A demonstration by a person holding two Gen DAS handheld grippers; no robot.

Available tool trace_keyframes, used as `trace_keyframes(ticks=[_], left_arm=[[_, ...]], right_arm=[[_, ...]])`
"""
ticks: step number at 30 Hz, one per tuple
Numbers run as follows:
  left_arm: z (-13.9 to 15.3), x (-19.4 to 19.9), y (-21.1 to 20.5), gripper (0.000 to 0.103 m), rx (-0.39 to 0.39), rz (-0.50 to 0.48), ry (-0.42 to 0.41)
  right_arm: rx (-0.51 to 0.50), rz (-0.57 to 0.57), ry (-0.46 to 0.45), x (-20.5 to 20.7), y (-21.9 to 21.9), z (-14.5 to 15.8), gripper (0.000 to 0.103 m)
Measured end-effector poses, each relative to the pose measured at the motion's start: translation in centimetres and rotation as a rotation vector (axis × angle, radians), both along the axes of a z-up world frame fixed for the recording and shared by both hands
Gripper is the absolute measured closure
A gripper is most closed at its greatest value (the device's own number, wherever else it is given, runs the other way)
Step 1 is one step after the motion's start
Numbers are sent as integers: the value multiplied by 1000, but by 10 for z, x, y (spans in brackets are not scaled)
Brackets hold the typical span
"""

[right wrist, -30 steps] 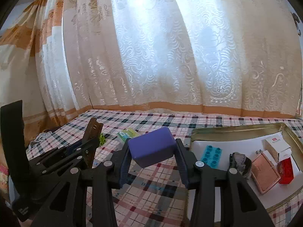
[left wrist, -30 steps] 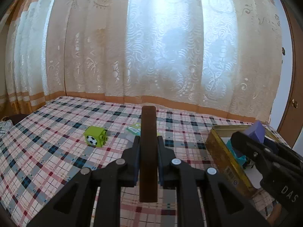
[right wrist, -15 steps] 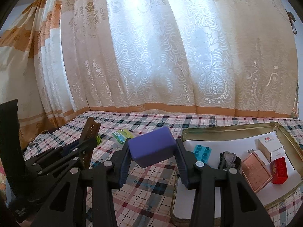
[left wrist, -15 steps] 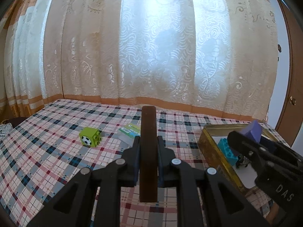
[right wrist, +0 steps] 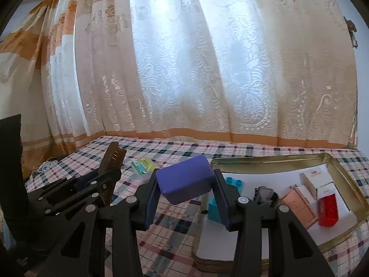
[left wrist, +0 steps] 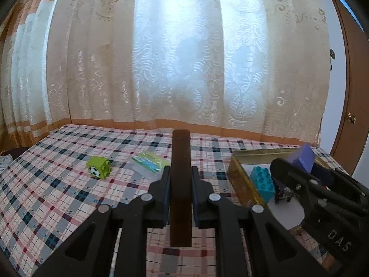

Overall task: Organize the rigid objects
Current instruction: 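Lift the purple block and brown bar and carry them over the tin tray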

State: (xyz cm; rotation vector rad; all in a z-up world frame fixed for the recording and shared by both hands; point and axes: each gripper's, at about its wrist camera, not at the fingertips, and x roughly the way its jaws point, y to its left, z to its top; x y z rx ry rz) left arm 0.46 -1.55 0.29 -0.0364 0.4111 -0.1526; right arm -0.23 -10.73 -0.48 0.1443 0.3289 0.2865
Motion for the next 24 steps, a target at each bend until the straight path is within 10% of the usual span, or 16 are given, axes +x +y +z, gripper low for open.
trace_keyframes(ticks=[24], left_arm=[[13,-5,-73,89,31,-119,-30]], right_arm=[[30,-146,3,-7,-67,-2,56]])
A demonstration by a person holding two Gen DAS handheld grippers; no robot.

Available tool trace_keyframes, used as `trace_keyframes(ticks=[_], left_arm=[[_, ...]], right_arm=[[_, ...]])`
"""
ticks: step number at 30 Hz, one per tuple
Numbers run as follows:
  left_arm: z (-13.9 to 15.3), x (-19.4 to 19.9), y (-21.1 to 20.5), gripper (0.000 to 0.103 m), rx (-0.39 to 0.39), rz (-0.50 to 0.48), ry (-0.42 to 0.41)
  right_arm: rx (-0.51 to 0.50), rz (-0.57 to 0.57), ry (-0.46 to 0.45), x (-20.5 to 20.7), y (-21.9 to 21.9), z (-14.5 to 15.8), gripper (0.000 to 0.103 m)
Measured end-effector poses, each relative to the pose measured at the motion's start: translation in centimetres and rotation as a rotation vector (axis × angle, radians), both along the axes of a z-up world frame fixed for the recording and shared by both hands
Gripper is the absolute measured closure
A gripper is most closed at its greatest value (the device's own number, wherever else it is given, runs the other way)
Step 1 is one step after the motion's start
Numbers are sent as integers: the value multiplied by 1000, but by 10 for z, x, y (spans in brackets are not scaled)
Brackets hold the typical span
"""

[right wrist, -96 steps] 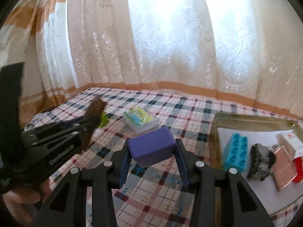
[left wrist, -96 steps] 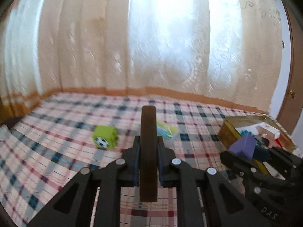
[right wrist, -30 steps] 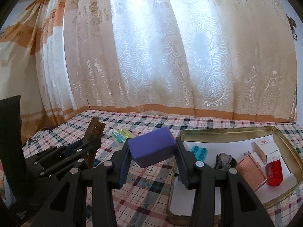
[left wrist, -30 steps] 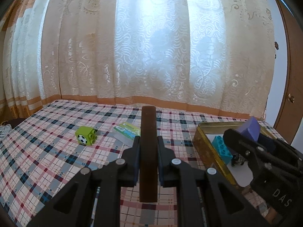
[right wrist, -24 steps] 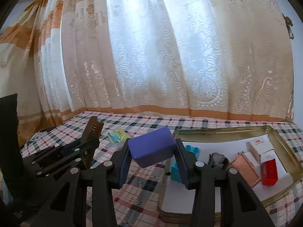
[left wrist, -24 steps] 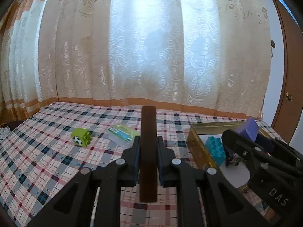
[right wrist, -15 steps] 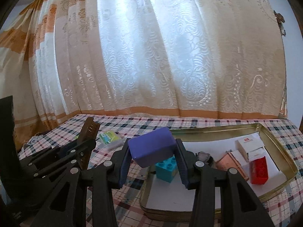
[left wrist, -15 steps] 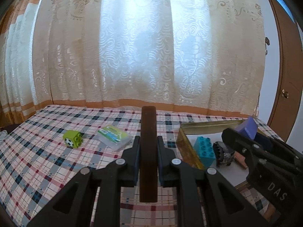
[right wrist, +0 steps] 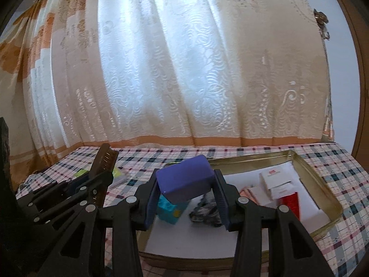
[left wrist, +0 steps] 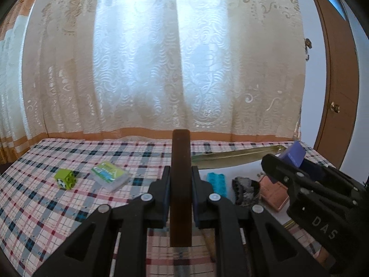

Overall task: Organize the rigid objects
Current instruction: 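Lift the purple block and brown bar and carry them over the tin tray, then lower the purple block into the tray while the left gripper lowers the brown bar there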

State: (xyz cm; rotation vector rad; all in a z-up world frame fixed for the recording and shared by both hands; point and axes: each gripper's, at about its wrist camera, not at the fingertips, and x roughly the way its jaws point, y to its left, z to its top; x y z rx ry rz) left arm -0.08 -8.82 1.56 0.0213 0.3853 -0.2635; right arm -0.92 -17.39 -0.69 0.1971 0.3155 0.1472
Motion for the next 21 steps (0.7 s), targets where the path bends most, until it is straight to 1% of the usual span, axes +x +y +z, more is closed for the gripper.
trace_keyframes(ticks=[10,21], left_arm=[[1,3,-31,89,5,-63,-2],[1,11,-69,89,8,-123,3]], right_arm=[[15,-103,14,3,-47,-3,56],[22,-252,48,14,-115,-9,56]])
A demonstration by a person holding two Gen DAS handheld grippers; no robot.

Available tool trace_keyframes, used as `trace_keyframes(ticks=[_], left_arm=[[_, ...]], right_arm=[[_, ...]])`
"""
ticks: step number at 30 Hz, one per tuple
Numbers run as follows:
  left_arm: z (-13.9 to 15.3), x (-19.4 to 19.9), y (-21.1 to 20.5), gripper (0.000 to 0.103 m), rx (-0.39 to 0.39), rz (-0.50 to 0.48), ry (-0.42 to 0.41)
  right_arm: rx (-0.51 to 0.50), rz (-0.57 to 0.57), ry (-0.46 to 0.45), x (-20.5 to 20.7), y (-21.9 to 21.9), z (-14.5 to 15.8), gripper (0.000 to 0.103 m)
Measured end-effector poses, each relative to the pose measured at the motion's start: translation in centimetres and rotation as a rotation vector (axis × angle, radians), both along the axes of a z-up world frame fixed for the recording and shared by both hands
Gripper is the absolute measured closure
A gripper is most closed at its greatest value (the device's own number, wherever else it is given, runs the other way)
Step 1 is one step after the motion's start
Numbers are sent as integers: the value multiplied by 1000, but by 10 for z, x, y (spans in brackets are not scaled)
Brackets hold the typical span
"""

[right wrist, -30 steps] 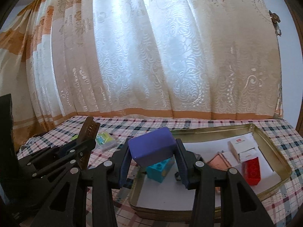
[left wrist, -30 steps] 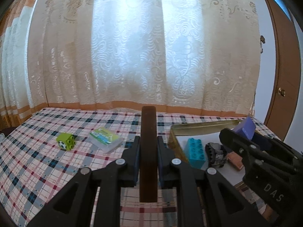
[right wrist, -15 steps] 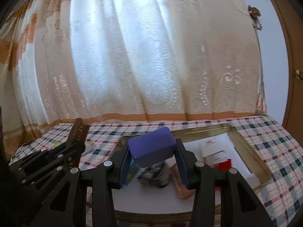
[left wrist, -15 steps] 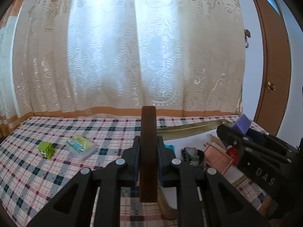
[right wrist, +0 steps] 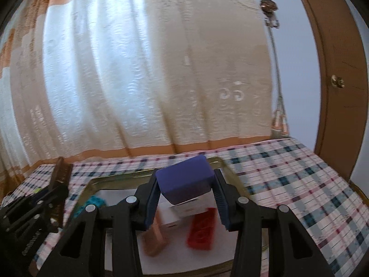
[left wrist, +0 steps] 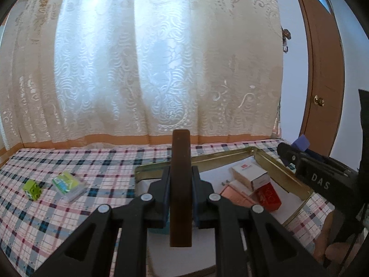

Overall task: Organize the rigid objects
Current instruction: 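Lower the purple block into the tray while the left gripper lowers the brown bar there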

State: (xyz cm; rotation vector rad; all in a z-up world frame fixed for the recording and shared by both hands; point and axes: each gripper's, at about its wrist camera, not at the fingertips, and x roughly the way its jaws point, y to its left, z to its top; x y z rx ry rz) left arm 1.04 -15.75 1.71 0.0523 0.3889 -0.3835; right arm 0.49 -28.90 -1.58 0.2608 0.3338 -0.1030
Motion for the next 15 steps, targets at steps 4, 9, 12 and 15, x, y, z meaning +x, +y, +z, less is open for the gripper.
trace_keyframes(ticks=[4,9,12,15], left_arm=[[0,4,-15,89,0,-19,8],[-4,10,-38,89,16,-36,25],[-6,12,-51,89,27,-48,31],[-10,16,-61,89,45,-54,45]], right_arm=[[10,-43,14,5,-20,-2,56],[-9,-75,33,14,-33,-4,56],[-17,-78,46,18,-35,-5,56],[-48,-87,53,21,-37,-6,56]])
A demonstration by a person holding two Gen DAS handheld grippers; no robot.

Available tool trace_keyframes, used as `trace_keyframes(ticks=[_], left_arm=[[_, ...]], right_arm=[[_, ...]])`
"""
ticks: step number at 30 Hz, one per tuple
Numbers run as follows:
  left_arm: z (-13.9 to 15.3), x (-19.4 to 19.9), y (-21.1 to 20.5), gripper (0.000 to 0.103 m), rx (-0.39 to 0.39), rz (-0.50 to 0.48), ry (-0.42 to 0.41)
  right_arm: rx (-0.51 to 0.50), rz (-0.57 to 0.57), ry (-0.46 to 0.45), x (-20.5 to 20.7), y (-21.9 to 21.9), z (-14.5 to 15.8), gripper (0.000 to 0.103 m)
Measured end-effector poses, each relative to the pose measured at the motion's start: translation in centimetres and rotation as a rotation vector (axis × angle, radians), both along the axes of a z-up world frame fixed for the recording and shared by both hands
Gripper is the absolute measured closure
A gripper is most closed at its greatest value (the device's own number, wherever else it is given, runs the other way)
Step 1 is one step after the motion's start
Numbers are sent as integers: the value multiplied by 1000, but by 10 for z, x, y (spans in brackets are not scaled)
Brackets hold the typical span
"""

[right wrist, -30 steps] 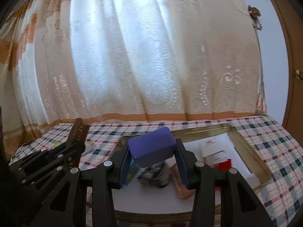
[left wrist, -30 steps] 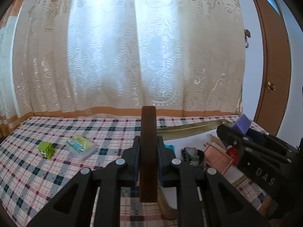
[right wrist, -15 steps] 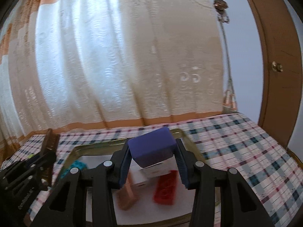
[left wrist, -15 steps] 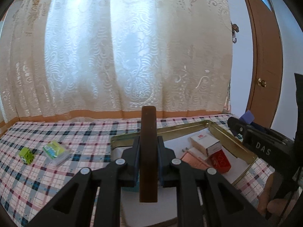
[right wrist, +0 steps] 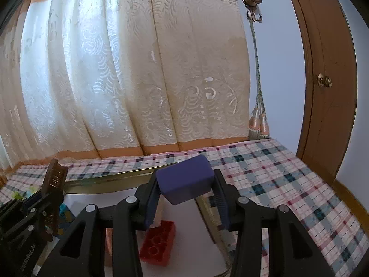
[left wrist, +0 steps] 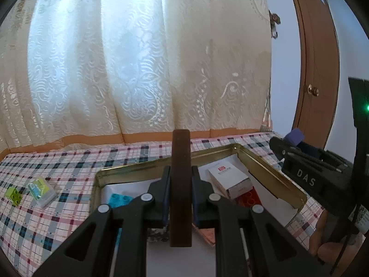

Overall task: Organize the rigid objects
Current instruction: 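Lower the purple block into the tray while the left gripper lowers the brown bar there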

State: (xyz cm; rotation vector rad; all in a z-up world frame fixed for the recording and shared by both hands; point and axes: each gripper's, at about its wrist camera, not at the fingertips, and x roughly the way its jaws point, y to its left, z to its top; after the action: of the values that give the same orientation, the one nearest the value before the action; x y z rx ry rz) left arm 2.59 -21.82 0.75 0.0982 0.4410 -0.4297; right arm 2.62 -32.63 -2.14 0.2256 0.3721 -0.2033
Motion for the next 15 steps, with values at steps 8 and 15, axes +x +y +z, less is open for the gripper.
trace_keyframes(ticks=[8,15], left_arm=[[-11,5,-12,89,19,-5,34],[-14,6,-13,89,32,-4,46]], right_arm=[[9,2,96,15,-3,-15,56],[-32,5,119,17,6,-17,56]])
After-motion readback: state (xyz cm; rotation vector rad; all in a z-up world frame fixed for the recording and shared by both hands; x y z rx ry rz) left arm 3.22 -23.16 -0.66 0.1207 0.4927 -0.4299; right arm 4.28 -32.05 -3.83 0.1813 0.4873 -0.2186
